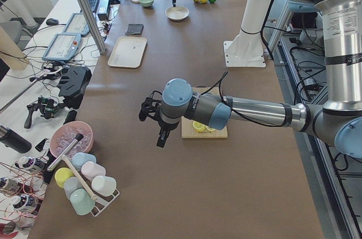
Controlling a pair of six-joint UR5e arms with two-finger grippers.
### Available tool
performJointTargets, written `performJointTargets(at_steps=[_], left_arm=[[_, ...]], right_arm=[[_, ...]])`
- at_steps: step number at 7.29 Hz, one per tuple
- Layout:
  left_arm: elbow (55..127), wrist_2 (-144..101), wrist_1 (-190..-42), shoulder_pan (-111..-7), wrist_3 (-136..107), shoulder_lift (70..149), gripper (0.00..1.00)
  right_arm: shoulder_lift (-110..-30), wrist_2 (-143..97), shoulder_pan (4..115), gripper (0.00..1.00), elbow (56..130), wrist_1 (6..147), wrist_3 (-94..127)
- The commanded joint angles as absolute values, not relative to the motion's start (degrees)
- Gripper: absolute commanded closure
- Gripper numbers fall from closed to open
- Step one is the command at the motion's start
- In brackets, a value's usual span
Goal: Place red cherry on plate
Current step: 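Reach the right gripper to the white plate's rim and grasp it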
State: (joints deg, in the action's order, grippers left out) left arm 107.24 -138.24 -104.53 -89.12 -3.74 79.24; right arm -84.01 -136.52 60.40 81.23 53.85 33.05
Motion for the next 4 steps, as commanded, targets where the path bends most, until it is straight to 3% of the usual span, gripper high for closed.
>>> performJointTargets(at_steps=[1,4], left_arm=[[108.01,-138.43,-104.50,-89.21,-4.92,79.19,0.02],[110.74,-140.88,-104.59,-88.69,-9.54,75.24,0.02]], right_arm=[[-83.94,-136.50,58.72,1.00,81.12,53.79,32.70],[-82.88,-140.88,59.06,1.00,86.20,53.97,38.12]])
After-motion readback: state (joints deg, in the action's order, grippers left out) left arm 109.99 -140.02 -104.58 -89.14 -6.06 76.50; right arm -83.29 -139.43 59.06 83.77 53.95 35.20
